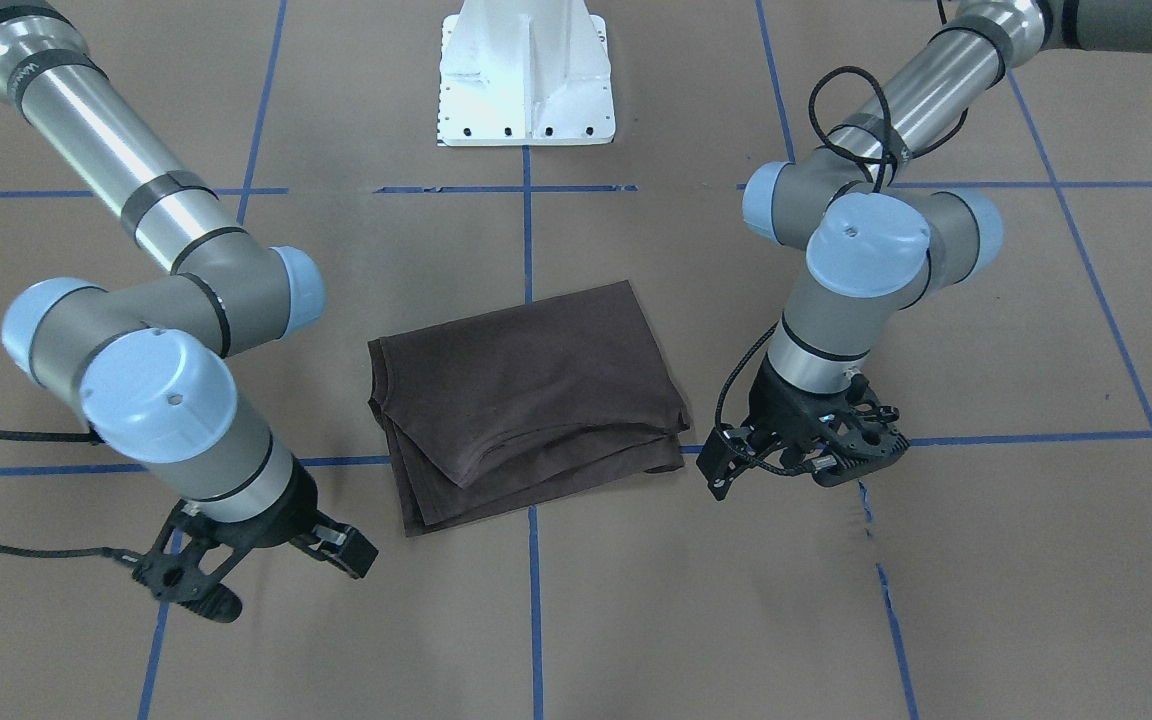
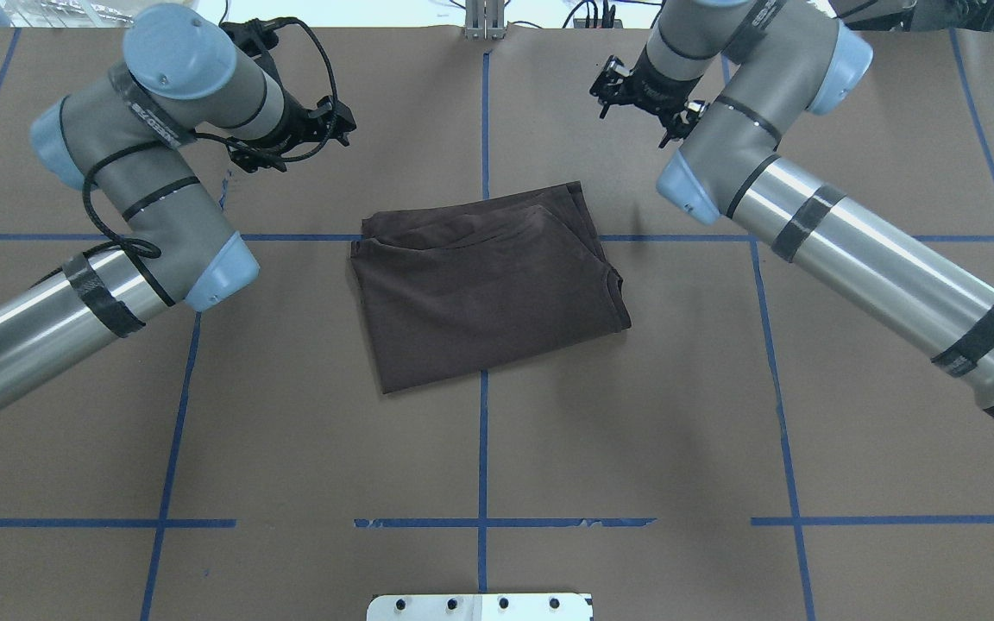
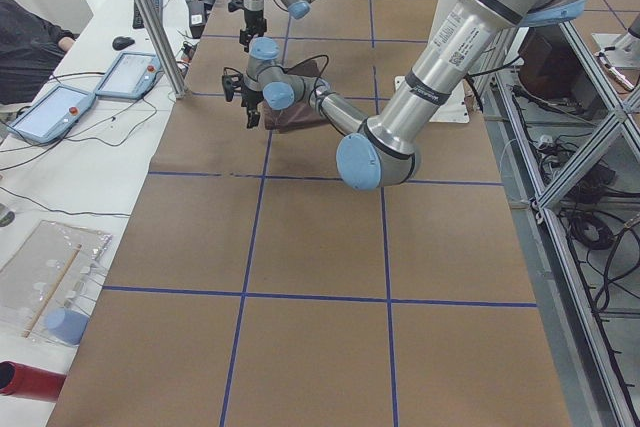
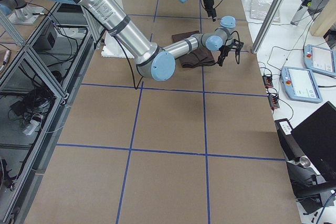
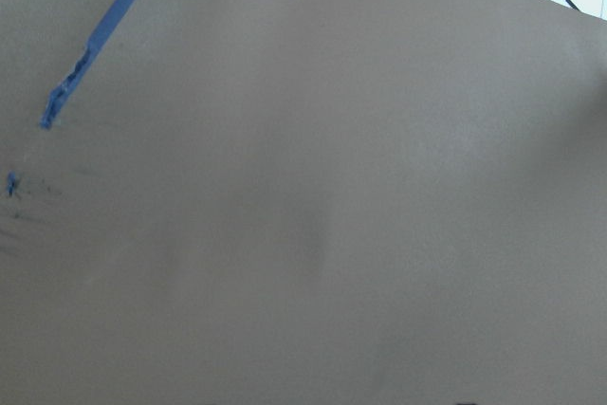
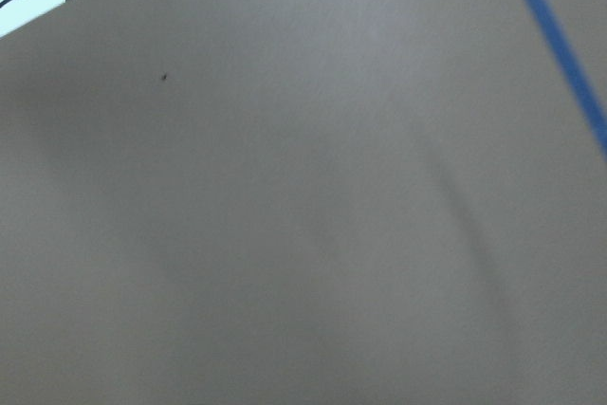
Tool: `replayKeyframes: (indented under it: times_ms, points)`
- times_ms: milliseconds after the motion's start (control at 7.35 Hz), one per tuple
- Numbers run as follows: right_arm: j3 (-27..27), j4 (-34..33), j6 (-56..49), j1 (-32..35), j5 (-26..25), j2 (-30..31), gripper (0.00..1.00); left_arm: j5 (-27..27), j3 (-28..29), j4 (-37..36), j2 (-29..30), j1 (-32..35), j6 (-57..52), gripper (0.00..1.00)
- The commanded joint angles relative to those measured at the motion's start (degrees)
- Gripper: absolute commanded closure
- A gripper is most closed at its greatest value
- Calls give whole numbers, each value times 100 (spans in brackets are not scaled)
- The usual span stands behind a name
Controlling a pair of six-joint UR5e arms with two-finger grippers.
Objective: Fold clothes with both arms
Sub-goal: 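Release the folded edge and raise both grippers away from the shirt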
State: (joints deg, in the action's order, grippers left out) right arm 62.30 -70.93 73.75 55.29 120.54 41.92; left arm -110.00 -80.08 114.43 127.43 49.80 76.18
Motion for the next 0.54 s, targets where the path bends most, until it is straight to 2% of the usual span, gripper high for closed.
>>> replayKeyframes:
  times_ms: [0,136,272,408]
  points:
    - [690,-953,-2433,962,321,707,0,-223,-1100,-392,-899,677,-1492,0]
    - [1053,-1114,-3210,1375,452,1226,0,-223,-1593,-1187,-1217,1124,-2597,0]
    - [1178,-1159,-3870,1771,609,1631,0,-223,-1903,-1856,-1455,1633,-3731,0]
    - [1258,-1229,-4651,2288,811,2001,0,-337,-2010,-1985,-1832,2204,-4890,0]
